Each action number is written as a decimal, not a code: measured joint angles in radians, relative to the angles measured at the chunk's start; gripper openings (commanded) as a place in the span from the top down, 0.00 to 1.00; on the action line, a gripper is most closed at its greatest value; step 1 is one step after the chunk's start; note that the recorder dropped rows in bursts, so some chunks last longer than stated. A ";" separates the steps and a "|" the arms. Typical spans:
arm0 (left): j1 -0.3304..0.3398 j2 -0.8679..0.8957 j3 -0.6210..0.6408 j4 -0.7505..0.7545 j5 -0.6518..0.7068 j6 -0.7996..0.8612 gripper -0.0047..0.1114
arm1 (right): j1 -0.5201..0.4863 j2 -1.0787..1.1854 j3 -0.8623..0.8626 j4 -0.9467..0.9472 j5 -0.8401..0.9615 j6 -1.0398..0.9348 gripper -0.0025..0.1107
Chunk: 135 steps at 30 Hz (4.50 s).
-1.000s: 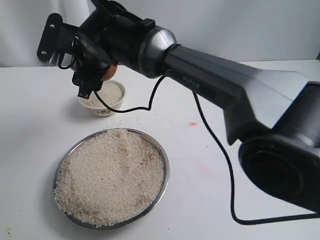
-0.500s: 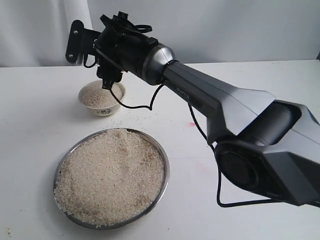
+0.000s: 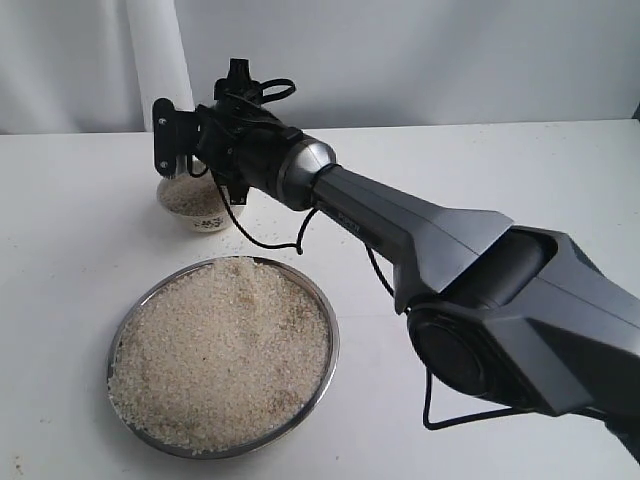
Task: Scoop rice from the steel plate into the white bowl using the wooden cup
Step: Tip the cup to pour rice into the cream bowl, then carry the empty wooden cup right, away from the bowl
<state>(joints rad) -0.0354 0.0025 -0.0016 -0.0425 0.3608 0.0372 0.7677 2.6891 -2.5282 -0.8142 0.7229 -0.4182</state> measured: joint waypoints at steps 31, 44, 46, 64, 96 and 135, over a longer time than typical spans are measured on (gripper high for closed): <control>0.000 0.000 0.000 0.000 0.000 0.000 0.96 | 0.034 0.068 -0.002 -0.417 -0.145 -0.167 0.98; 0.000 0.000 0.000 0.000 0.000 0.000 0.96 | 0.029 0.068 -0.002 -0.469 -0.150 -0.198 0.98; 0.000 0.000 0.000 0.000 0.000 0.000 0.96 | 0.024 0.068 -0.002 -0.476 -0.148 -0.198 0.98; 0.000 0.000 0.000 0.000 0.000 0.000 0.96 | 0.014 0.068 -0.002 -0.593 -0.182 -0.198 0.98; 0.000 0.000 0.000 0.000 0.000 0.000 0.96 | 0.034 0.037 0.106 -0.635 -0.187 -0.237 0.98; 0.000 0.000 0.000 0.000 0.000 0.000 0.96 | 0.046 -0.488 0.146 0.597 0.200 -0.015 0.98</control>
<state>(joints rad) -0.0354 0.0025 -0.0016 -0.0425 0.3608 0.0372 0.8139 2.2007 -2.3819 -0.2174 0.9229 -0.4332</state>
